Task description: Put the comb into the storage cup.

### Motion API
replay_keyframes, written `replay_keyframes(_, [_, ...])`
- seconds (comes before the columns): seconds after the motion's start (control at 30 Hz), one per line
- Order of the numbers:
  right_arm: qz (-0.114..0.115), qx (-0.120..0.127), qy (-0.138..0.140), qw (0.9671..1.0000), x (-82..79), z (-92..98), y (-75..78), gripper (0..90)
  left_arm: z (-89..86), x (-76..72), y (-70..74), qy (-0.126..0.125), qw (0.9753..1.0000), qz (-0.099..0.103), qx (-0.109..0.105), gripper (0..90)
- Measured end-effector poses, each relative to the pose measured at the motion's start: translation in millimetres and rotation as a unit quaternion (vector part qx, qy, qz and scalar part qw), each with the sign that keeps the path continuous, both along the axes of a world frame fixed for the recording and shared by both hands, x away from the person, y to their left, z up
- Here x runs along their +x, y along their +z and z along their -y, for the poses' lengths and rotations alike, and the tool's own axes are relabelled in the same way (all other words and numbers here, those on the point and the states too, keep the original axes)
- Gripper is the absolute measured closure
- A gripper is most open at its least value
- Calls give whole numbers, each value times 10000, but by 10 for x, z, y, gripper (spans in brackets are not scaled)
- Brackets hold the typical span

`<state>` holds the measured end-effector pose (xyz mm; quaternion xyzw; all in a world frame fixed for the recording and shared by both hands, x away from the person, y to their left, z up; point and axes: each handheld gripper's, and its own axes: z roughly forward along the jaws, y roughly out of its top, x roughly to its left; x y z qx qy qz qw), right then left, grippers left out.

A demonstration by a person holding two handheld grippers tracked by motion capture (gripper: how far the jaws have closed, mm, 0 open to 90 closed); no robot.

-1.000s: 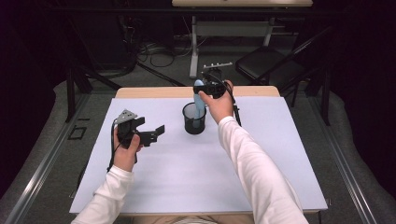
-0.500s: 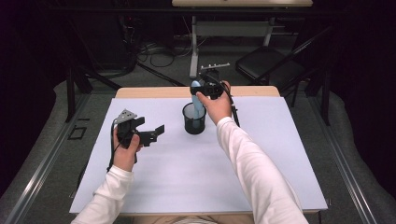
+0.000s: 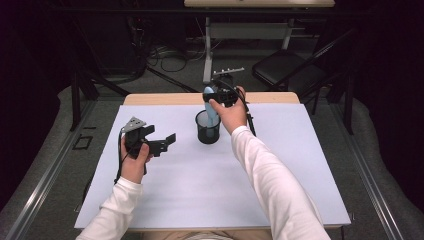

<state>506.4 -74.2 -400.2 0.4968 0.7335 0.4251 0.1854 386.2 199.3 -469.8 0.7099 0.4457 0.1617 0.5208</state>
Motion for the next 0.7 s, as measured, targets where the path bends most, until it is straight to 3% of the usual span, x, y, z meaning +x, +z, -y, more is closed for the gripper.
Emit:
replay_keyframes(0.37, [9, -100, -1, 9999, 5, -19, -10, 404, -10, 20, -7, 29, 10000, -17, -27, 37])
replay_keyframes(0.7, [-4, -168, -122, 9998, 7, -32, -15, 263, -14, 28, -9, 38, 10000, -36, -39, 37])
